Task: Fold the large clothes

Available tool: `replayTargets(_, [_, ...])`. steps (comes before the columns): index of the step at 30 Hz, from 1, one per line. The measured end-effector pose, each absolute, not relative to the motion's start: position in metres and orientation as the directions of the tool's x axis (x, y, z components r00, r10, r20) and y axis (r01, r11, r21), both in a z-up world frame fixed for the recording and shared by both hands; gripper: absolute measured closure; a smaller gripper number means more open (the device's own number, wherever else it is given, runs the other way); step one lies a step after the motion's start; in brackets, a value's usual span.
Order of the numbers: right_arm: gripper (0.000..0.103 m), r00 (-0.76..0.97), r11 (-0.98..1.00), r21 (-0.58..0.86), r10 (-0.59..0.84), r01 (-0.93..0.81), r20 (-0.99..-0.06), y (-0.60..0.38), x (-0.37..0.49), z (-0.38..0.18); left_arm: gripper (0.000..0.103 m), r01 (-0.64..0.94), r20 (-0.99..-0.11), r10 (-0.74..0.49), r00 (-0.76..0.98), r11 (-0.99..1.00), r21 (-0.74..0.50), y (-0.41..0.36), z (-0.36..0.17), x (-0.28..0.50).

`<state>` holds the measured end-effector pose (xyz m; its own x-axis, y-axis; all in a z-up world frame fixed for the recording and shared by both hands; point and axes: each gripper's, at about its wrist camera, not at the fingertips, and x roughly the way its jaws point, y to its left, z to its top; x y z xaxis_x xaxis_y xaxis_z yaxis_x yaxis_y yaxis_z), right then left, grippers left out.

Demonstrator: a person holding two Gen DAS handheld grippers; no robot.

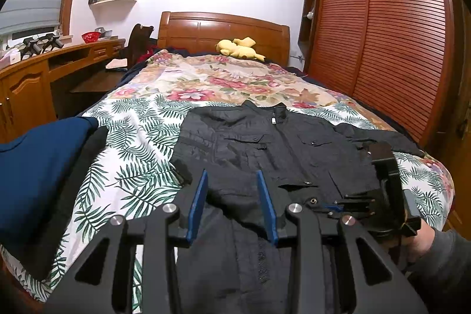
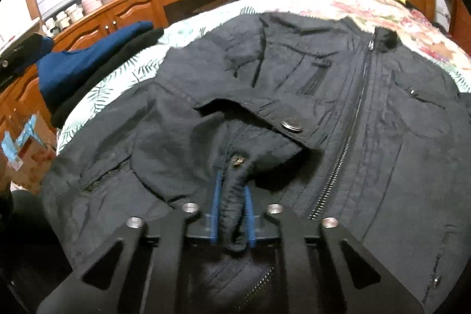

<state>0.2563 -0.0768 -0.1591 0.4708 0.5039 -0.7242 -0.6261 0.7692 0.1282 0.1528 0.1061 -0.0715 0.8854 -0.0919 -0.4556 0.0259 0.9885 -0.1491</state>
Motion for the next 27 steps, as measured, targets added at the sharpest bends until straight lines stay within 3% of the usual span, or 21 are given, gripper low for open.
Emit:
replayTargets(9, [0.096, 0.629, 0.797, 0.064, 0.52, -0.601, -0.578, -0.115, 0.219, -0.098, 0.07, 0.06, -0.441, -0.123, 0.889, 0.986, -0.155, 0.091, -0.067, 0.157])
replayTargets(16, [0.097, 0.746, 0.863, 0.031, 0.454, -0.505, -0.488, -0.162, 0.199, -0.069, 0.07, 0.088, -0.442, -0.147, 0.885, 0.985, -0.151, 0.07, -0.065, 0.166])
replayTargets(20, [0.097, 0.792, 0.908, -0.011, 0.36, -0.42, -0.493, -0.186, 0.2, -0.069, 0.07, 0.111, -0.446, -0.168, 0.879, 0.982, -0.151, 0.054, -0.066, 0.173])
replayTargets(27, [0.096, 0.772, 0.941, -0.066, 0.23, -0.332, -0.593, -0.209, 0.212, -0.1, 0.07, 0.147, -0.454, -0.193, 0.87, 0.98, -0.135, 0.027, -0.067, 0.182])
